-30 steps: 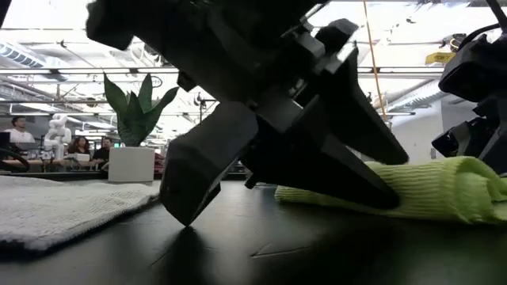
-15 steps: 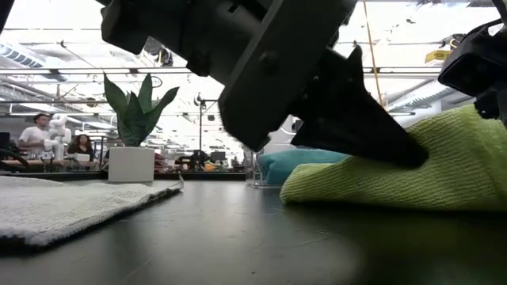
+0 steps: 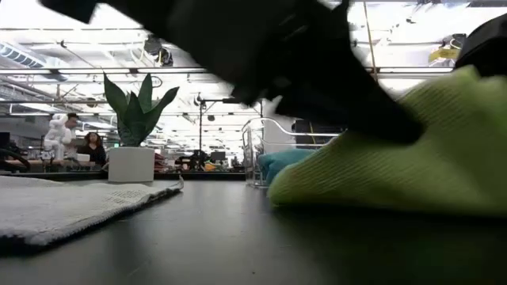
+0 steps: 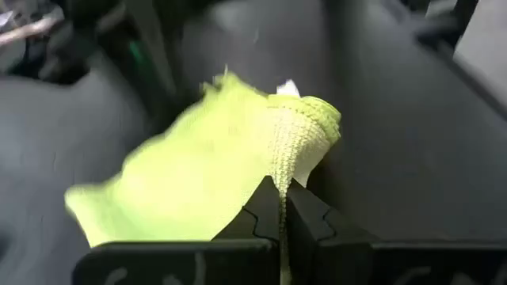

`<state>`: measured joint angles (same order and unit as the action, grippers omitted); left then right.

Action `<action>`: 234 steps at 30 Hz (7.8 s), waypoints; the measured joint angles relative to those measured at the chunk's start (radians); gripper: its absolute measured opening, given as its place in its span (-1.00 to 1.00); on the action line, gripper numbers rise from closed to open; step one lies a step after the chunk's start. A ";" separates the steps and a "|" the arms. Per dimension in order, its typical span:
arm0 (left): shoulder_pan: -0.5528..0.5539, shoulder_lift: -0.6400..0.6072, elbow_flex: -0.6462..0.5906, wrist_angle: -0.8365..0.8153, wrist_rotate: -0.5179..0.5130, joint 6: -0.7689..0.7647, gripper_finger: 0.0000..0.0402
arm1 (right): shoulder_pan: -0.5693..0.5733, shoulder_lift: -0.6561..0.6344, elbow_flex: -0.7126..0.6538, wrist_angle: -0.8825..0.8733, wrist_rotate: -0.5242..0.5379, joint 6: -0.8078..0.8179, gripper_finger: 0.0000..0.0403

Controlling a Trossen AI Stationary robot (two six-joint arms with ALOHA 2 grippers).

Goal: Fold microfiber towels
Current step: Fold the green towel

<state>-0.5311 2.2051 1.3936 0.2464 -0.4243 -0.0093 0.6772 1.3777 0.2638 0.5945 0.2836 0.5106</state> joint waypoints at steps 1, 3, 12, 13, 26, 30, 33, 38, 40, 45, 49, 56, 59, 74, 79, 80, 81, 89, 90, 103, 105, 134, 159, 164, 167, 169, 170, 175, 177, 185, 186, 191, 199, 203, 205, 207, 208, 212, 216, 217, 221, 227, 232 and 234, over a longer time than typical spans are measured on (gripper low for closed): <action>-0.010 0.000 -0.009 -0.017 -0.021 -0.009 -0.99 | 0.008 0.000 0.000 0.003 -0.001 -0.011 -0.45; -0.030 0.000 -0.038 -0.024 -0.064 -0.035 -0.99 | 0.019 0.000 0.000 0.013 -0.001 -0.015 -0.45; -0.090 -0.023 -0.082 -0.052 -0.078 0.158 -1.00 | 0.006 0.020 0.001 0.154 0.001 -0.064 -0.45; -0.081 -0.027 -0.076 -0.051 -0.050 0.180 -1.00 | -0.003 0.029 0.002 0.157 0.002 -0.064 -0.45; 0.105 -0.069 0.113 -0.368 0.360 0.345 -1.00 | -0.120 0.342 0.151 0.184 -0.185 -0.046 -0.45; 0.149 -0.069 0.164 -0.407 0.450 0.394 -1.00 | -0.127 0.440 0.201 0.260 -0.236 -0.067 -0.45; 0.179 -0.070 0.163 -0.416 0.555 0.419 -0.99 | -0.127 0.475 0.220 0.290 -0.250 -0.085 -0.45; 0.213 -0.049 0.163 -0.409 0.771 0.408 -1.00 | -0.127 0.479 0.223 0.289 -0.252 -0.089 -0.45; 0.216 -0.024 0.163 -0.421 0.830 0.417 -0.99 | -0.127 0.480 0.223 0.294 -0.254 -0.107 -0.45; 0.230 0.041 0.161 -0.381 0.883 0.448 -0.99 | -0.127 0.481 0.222 0.300 -0.255 -0.111 -0.45; 0.251 0.076 0.161 -0.316 0.911 0.451 -0.99 | -0.127 0.481 0.222 0.307 -0.250 -0.106 -0.45; 0.256 0.076 0.224 -0.384 0.913 0.489 -0.99 | -0.127 0.481 0.222 0.296 -0.232 -0.081 -0.45; 0.254 0.075 0.253 -0.437 0.879 0.565 -0.99 | -0.127 0.481 0.222 0.306 -0.231 -0.077 -0.45; 0.285 0.091 0.255 -0.372 0.922 0.611 -0.98 | -0.127 0.489 0.228 0.296 -0.197 -0.014 -0.45; 0.288 0.106 0.256 -0.342 0.902 0.594 -0.94 | -0.128 0.490 0.233 0.296 -0.189 0.028 -0.44; 0.287 0.106 0.256 -0.341 0.900 0.594 -0.91 | -0.128 0.490 0.233 0.297 -0.188 0.024 -0.44; 0.287 0.106 0.256 -0.341 0.896 0.594 -0.86 | -0.127 0.490 0.233 0.302 -0.188 0.018 -0.43; 0.281 0.106 0.300 -0.439 0.789 0.630 -0.38 | -0.128 0.490 0.231 0.303 -0.194 0.008 -0.43; 0.279 0.106 0.306 -0.450 0.775 0.638 -0.32 | -0.128 0.490 0.231 0.299 -0.194 0.007 -0.42; 0.271 0.117 0.414 -0.658 0.655 0.768 0.01 | -0.127 0.489 0.230 0.297 -0.187 -0.004 -0.42; 0.267 0.126 0.423 -0.662 0.642 0.795 -0.01 | -0.125 0.490 0.229 0.294 -0.195 -0.004 -0.42; 0.233 0.053 0.464 -0.720 0.450 0.869 0.10 | -0.090 0.250 0.168 0.072 -0.225 -0.085 -0.42; 0.151 -0.116 0.455 -1.041 0.512 0.473 -0.05 | -0.078 0.171 0.113 0.027 -0.128 0.026 -0.42; 0.053 -0.117 0.354 -1.023 0.501 0.347 -0.18 | -0.079 0.170 0.113 0.005 -0.129 0.025 -0.42; -0.022 -0.110 0.249 -0.950 0.432 0.284 -0.26 | -0.079 0.170 0.113 -0.011 -0.144 0.021 -0.42; -0.064 -0.106 0.181 -0.879 0.331 0.232 -0.33 | -0.079 0.169 0.113 -0.015 -0.159 0.043 -0.42; -0.081 -0.107 0.152 -0.834 0.264 0.209 -0.36 | -0.079 0.169 0.113 -0.015 -0.165 0.055 -0.42; -0.145 -0.108 0.062 -0.758 -0.076 0.038 -0.54 | -0.043 0.170 0.113 0.011 -0.186 0.114 -0.42; -0.157 -0.110 0.050 -0.721 -0.130 -0.036 -0.59 | -0.024 0.170 0.113 0.052 -0.174 0.125 -0.42; -0.138 -0.111 -0.039 -0.514 -0.319 -0.122 -0.75 | 0.040 0.170 0.148 0.142 -0.125 0.081 -0.42; -0.133 -0.110 -0.054 -0.518 -0.340 -0.139 -0.77 | 0.044 0.170 0.157 0.140 -0.123 0.073 -0.42; -0.104 -0.110 -0.147 -0.518 -0.447 -0.198 -0.84 | 0.061 0.170 0.191 0.135 -0.120 0.009 -0.42; -0.069 -0.115 -0.195 -0.447 -0.457 -0.208 -0.86 | 0.061 0.173 0.193 0.028 -0.018 -0.002 -0.42; -0.076 -0.135 -0.197 -0.442 -0.432 -0.160 -0.87 | 0.037 0.173 0.193 -0.073 0.037 -0.011 -0.42; -0.081 -0.158 -0.199 -0.456 -0.433 -0.134 -0.87 | 0.026 0.174 0.193 -0.071 0.036 -0.037 -0.42; -0.082 -0.197 -0.199 -0.447 -0.434 -0.100 -0.87 | 0.014 0.172 0.193 -0.022 0.029 -0.090 -0.42; -0.081 -0.219 -0.199 -0.432 -0.437 -0.070 -0.87 | 0.010 0.166 0.193 0.004 0.028 -0.124 -0.42; -0.095 -0.328 -0.199 -0.377 -0.427 0.092 -0.87 | 0.003 0.078 0.197 0.036 0.023 -0.286 -0.42; -0.118 -0.481 -0.244 -0.295 -0.395 0.255 -0.87 | 0.003 -0.087 0.198 -0.094 0.044 -0.379 -0.42; -0.117 -0.528 -0.270 -0.255 -0.368 0.285 -0.87 | 0.001 -0.132 0.198 -0.143 0.057 -0.389 -0.42; -0.091 -0.730 -0.432 -0.076 -0.259 0.387 -0.87 | -0.027 -0.288 0.192 -0.327 0.057 -0.402 -0.42; -0.035 -0.997 -0.688 0.097 -0.135 0.419 -0.87 | -0.069 -0.490 0.107 -0.352 0.054 -0.449 -0.42; -0.041 -1.158 -0.823 0.158 -0.133 0.420 -0.87 | -0.109 -0.636 -0.009 -0.276 -0.009 -0.444 -0.42; -0.045 -1.204 -0.864 0.154 -0.134 0.420 -0.87 | -0.131 -0.683 -0.053 -0.247 -0.056 -0.440 -0.42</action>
<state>-0.5759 1.0015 0.5299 0.4002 -0.5584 0.4103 0.5464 0.6946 0.2104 0.3474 0.2277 0.0707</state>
